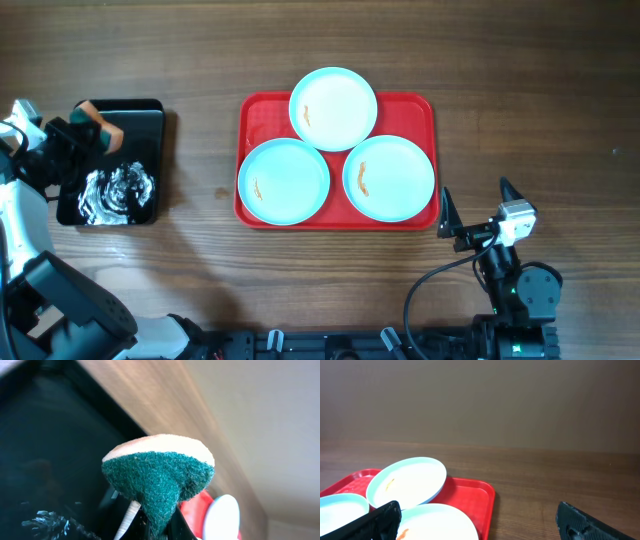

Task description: Clean dirty plates on tray and stack at the side

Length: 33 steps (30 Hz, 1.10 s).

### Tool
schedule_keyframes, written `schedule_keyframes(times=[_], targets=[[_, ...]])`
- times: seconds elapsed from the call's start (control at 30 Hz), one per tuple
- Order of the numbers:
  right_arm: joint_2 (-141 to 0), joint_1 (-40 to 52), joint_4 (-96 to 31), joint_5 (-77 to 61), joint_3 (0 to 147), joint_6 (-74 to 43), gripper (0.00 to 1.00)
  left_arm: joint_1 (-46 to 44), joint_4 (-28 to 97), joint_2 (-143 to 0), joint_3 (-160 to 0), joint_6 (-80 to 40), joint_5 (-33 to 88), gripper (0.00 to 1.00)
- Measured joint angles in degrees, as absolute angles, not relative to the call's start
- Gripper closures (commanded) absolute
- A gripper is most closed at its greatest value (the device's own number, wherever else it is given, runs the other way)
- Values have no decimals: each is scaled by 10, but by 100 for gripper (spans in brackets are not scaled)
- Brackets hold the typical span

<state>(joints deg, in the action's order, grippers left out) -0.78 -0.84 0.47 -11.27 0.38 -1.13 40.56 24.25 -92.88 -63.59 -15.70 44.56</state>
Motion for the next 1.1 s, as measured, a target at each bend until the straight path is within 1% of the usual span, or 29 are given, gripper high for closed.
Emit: schedule_keyframes(times=[0.07, 0.17, 0.23, 0.37, 0.57, 0.67, 0.87, 1.1], targets=[[-8, -8, 5, -113, 4, -11, 0, 406, 259, -929, -636, -153, 443, 96], [-8, -8, 5, -113, 4, -11, 0, 406, 294, -929, -636, -149, 395, 96], [-8, -8, 5, -112, 4, -11, 0, 406, 296, -929, -636, -149, 372, 96], [-8, -8, 5, -113, 4, -11, 0, 403, 282, -929, -636, -143, 376, 96], [-8, -8, 5, -113, 4, -11, 0, 385, 292, -929, -636, -130, 382, 96], [-8, -8, 5, -113, 4, -11, 0, 363, 315, -929, -636, -118, 351, 96], [-8, -8, 5, -113, 4, -11, 0, 339, 315, -929, -636, -123, 350, 96], [-8, -8, 5, -113, 4, -11, 0, 343, 298, -929, -636, -127, 388, 96]])
